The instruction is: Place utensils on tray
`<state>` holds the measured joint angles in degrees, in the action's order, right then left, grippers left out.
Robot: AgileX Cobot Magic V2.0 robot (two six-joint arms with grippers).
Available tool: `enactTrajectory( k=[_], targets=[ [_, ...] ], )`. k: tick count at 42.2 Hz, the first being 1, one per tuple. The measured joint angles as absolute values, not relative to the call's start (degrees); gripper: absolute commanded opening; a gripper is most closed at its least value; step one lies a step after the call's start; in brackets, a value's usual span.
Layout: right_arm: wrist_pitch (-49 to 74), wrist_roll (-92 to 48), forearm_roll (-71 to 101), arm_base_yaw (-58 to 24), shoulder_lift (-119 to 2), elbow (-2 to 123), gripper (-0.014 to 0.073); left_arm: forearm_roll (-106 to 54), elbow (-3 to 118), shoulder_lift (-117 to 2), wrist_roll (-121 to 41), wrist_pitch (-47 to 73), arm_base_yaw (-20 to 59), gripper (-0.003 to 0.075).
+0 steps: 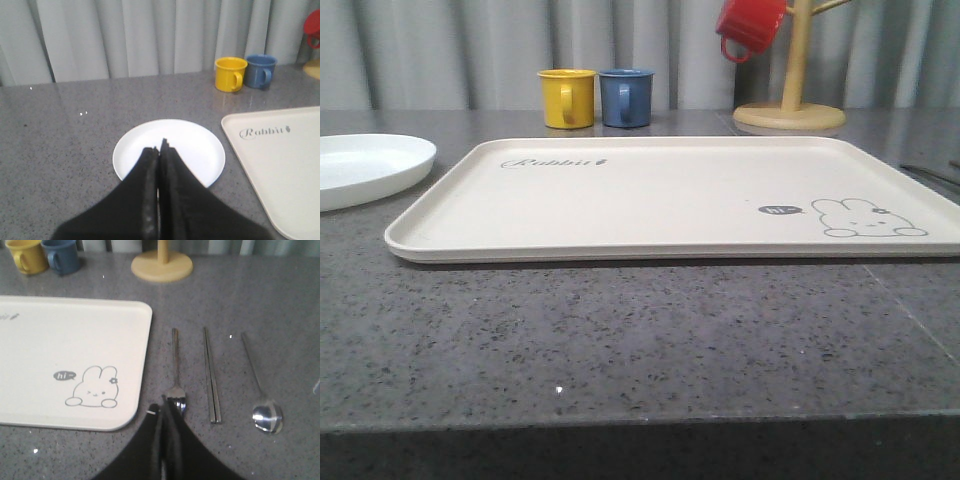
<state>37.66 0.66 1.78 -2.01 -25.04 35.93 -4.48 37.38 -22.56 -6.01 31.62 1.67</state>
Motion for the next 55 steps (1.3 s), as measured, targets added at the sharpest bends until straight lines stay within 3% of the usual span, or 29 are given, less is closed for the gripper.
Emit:
enactTrajectory(
  k=[10,13,15,21,25,44,55],
  targets=[
    [39.1,0.66,1.78,-2.01,-30.1,35.93,-0.0059,-5.06,35.6,-25.77,-6.01,32.4,1.67,-0.002],
    [39.36,0.66,1.78,-2.01,-31.16,35.93,-0.0006,-5.19,35.01,-26.56,-6.01,32.53,1.67,0.0003],
    [39.6,0.66,1.78,-2.01,-31.7,35.93,0.0082,-5.19,34.99,-27.15,-6.01,32.8,1.67,0.0066],
    [40.38,0.66,1.78,-2.01,-33.24,35.93,0.036,-5.19,34.99,-29.88,-6.11,33.75,1.67,0.0372],
    [40.41,0.66,1.78,-2.01,-33.75,35.93,0.0435,-5.22,34.99,-31.7,-6.11,33.99,1.67,0.0487],
    [40.41,0.66,1.78,-2.01,-33.87,35.93,0.0437,-2.59,45.47,-52.96,-6.11,38.87,1.45,0.0494],
    [40.41,0.66,1.78,-2.01,-33.87,35.93,0.0437,-7.07,55.97,-69.71,-8.61,39.46,-7.88,0.0494]
  ],
)
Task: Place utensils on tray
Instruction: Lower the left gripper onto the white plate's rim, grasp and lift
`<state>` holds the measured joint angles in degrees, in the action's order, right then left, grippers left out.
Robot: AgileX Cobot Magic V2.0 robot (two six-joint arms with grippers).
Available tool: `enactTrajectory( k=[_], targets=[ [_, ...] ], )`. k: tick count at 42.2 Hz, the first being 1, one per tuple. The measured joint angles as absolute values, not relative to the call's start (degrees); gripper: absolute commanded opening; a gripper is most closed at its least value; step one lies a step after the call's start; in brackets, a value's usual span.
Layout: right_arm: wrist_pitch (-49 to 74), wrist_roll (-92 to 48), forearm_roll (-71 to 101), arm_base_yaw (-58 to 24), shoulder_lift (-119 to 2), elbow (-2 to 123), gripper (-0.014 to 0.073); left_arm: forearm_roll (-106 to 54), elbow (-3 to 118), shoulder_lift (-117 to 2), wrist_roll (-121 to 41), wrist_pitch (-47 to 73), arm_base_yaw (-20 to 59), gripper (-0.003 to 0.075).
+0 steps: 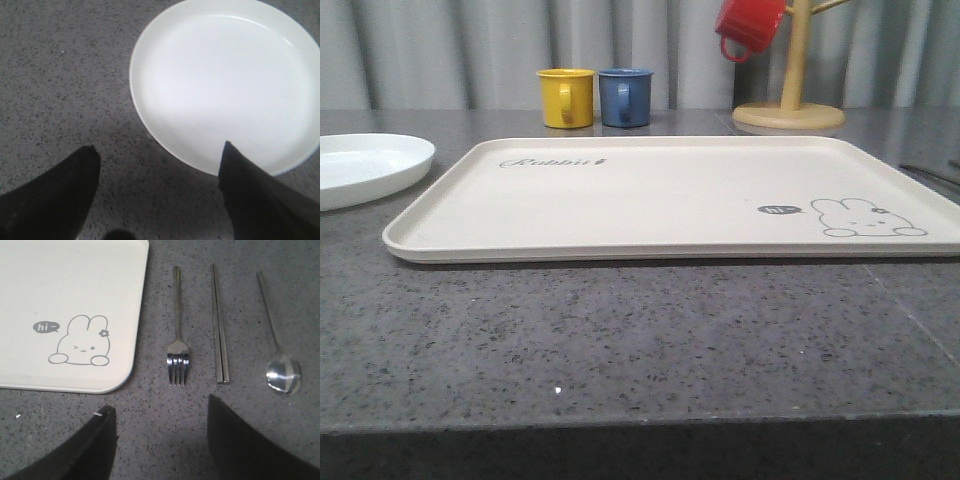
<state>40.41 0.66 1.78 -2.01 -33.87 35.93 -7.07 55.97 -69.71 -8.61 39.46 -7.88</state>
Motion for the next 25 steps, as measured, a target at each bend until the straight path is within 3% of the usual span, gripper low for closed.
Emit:
enactTrajectory(
  k=[11,25],
  targets=[
    [40.41,0.66,1.78,-2.01,-33.87,35.93,0.0437,-24.08,64.39,-84.07,-22.02,43.63,-14.16,0.0494],
    [40.41,0.66,1.78,-2.01,-33.87,35.93,0.0437,-26.84,69.35,-93.48,-23.92,43.63,-14.39,0.0494]
  ],
)
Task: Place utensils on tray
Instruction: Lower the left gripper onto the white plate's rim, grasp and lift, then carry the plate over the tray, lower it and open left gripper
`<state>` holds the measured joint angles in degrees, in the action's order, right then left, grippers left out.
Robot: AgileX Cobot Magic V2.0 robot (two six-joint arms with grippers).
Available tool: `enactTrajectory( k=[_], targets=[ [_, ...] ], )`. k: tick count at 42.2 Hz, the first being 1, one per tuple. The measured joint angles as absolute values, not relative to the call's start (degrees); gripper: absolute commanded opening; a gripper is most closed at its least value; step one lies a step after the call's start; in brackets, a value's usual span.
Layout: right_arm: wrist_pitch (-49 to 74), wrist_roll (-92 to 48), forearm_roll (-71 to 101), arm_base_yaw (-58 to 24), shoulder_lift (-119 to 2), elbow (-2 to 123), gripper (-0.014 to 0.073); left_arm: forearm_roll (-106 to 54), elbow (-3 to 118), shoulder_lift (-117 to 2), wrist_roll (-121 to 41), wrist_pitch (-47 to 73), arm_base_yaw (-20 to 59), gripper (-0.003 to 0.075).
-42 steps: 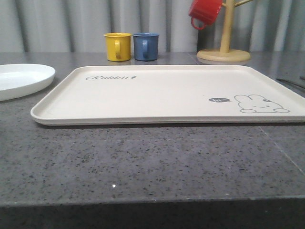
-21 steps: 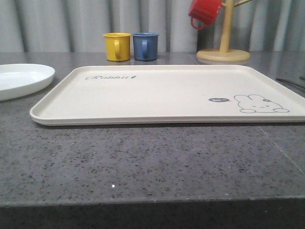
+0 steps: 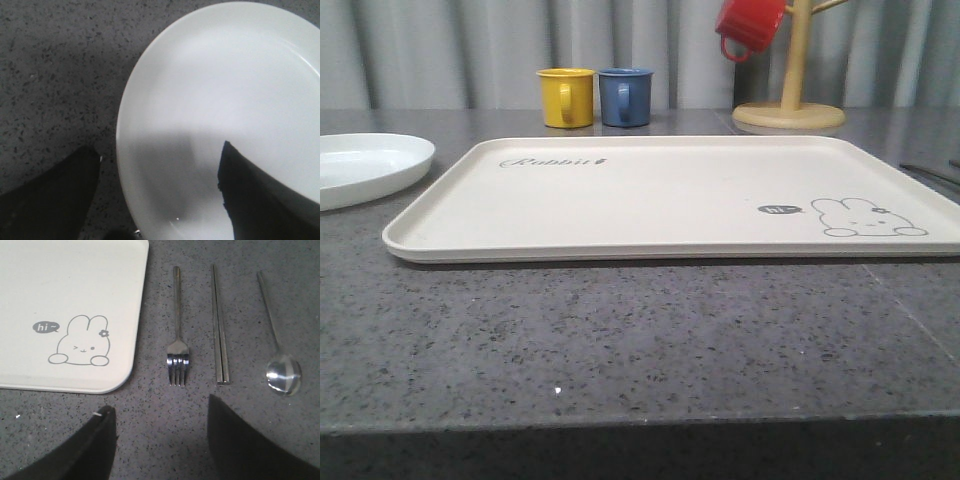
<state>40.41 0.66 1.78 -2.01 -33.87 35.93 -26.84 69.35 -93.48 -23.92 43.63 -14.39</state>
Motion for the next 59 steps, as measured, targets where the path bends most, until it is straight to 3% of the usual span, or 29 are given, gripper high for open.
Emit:
enactTrajectory(
  k=[9,22,28,48,59],
  targets=[
    [40.41,0.66,1.78,-2.01,-33.87,35.93,0.0437,-26.93,69.85,-95.82,-23.92,43.15,-14.39,0.0472],
    [40.41,0.66,1.78,-2.01,-33.87,35.93,0.0437,-26.93,69.94,-96.56,-23.94,43.15,-14.39,0.0114],
    [40.41,0.66,1.78,-2.01,-33.87,35.93,0.0437,-26.93,69.94,-96.82,-23.94,43.27,-14.39,-0.0015],
    [40.41,0.66,1.78,-2.01,-33.87,35.93,0.0437,-28.89,76.8,-92.81,-24.04,48.96,-14.18,-0.002],
    [40.41,0.66,1.78,-2.01,-33.87,35.93,0.0437,-33.19,79.08,-90.9,-28.01,50.59,-5.22,-0.002]
  ],
)
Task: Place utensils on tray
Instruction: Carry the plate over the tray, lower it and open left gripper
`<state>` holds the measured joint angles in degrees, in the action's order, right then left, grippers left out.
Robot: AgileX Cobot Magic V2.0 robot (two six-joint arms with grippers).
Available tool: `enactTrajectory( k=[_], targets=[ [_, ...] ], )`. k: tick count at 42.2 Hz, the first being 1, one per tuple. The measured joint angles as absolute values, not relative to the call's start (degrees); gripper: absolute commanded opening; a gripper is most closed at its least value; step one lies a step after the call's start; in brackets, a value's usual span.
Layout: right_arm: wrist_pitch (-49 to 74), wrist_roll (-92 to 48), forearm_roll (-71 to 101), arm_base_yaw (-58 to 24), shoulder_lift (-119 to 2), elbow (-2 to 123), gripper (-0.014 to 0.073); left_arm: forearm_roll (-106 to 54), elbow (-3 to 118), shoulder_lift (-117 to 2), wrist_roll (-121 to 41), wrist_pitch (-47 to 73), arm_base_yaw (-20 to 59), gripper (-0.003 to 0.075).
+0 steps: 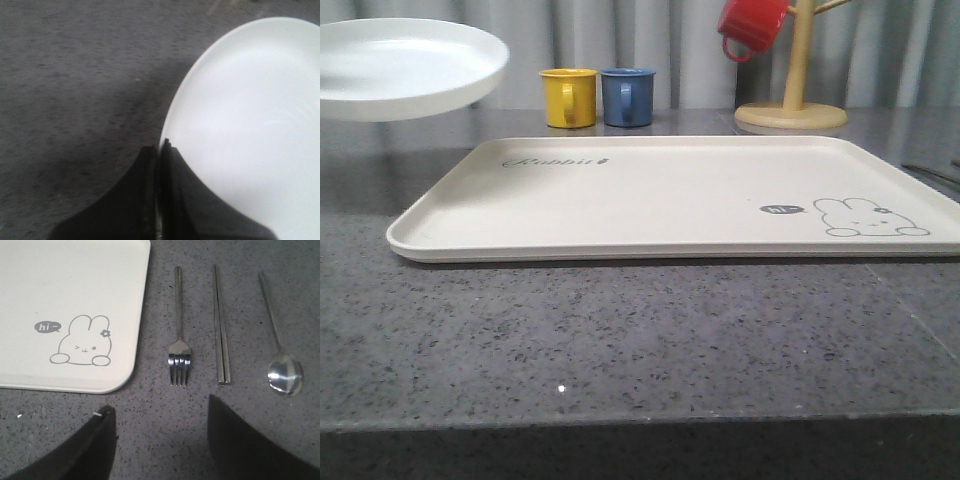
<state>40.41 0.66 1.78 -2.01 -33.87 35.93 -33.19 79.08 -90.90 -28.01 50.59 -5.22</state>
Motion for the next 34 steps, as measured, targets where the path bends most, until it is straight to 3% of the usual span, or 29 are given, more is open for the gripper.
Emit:
enactTrajectory(
  k=[13,29,32,34],
  targets=[
    [40.41,0.66,1.78,-2.01,-33.87,35.93,0.0437,-33.9,79.08,-94.89,-28.62,48.41,10.4,-0.002],
    [40.41,0.66,1.78,-2.01,-33.87,35.93,0.0437,-34.37,79.17,-102.71,-28.74,45.76,13.25,-0.0018],
    [40.41,0.66,1.78,-2.01,-33.87,35.93,0.0437,-34.5,79.17,-102.83,-28.74,46.0,13.25,0.0023],
    [40.41,0.66,1.78,-2.01,-33.87,35.93,0.0437,-34.6,79.17,-102.83,-28.74,46.13,13.25,0.009]
  ],
)
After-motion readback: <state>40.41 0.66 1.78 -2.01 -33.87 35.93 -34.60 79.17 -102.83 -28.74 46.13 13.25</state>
